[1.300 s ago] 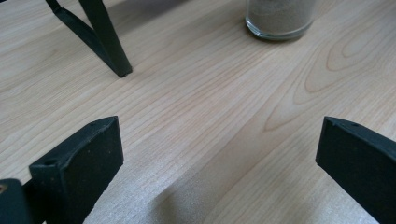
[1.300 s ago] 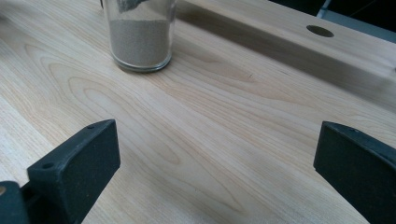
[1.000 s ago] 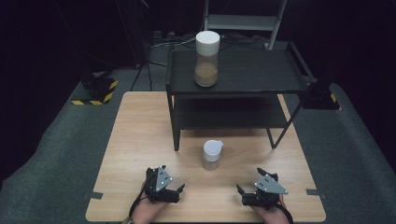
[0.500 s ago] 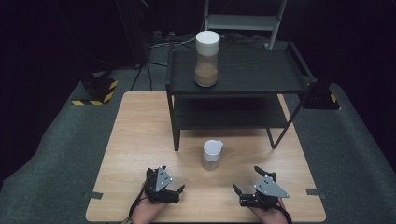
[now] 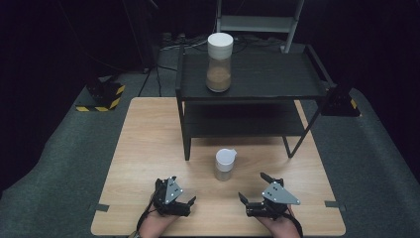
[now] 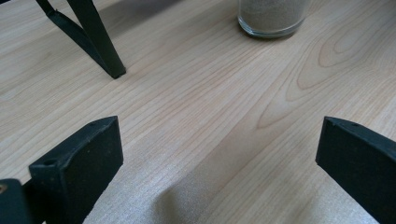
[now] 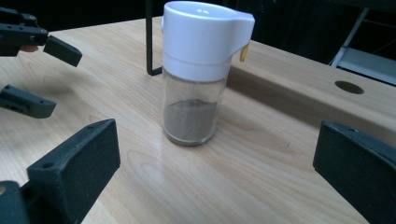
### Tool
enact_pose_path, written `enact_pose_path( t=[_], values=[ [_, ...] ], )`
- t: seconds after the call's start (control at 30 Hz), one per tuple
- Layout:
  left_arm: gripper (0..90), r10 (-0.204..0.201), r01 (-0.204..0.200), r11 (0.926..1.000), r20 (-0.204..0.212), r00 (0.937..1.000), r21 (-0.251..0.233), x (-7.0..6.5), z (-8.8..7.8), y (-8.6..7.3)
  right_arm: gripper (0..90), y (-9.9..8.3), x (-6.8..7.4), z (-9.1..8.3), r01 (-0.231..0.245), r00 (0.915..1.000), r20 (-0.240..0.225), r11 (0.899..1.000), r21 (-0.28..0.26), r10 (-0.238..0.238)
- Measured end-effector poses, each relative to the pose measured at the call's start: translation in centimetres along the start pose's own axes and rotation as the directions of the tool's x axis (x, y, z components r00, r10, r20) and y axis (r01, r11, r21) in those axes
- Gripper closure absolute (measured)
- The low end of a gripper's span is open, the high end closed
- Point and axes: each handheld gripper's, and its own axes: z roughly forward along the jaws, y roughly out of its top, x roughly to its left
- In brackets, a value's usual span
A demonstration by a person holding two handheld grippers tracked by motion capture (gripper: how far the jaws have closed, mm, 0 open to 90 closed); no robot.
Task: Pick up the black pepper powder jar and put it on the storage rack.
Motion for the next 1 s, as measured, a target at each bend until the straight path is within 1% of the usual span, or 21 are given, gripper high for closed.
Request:
enact_pose_path(
  t=[0.2, 0.3, 0.4, 0.7, 1.0],
  values=[
    [1.0, 0.000, 0.000, 1.0000, 0.001, 1.0000, -0.002, 0.0, 0.0, 0.0, 0.0, 0.7, -0.1, 1.1, -0.022, 0.9997, -0.007, 1.000, 0.004, 0.022],
    [1.0, 0.001, -0.001, 1.0000, 0.002, 1.0000, -0.002, 0.0, 0.0, 0.0, 0.0, 0.9, 0.2, 1.8, -0.031, 0.9995, 0.006, 0.999, 0.009, 0.031],
    [1.0, 0.004, -0.004, 1.0000, 0.004, 1.0000, -0.003, 0.0, 0.0, 0.0, 0.0, 1.0, 0.2, 2.4, -0.047, 0.9989, 0.006, 0.999, 0.016, 0.047],
    [1.0, 0.004, -0.004, 1.0000, 0.010, 0.9999, -0.005, 0.2, -0.1, -0.1, 0.0, 1.1, 0.1, 4.3, -0.060, 0.9981, -0.016, 0.998, 0.020, 0.060],
    [0.9, -0.003, 0.003, 0.9999, 0.015, 0.9999, -0.010, 0.3, -0.1, -0.2, 0.0, 1.3, 0.3, 5.6, -0.067, 0.9976, -0.018, 0.998, 0.017, 0.067]
  ],
)
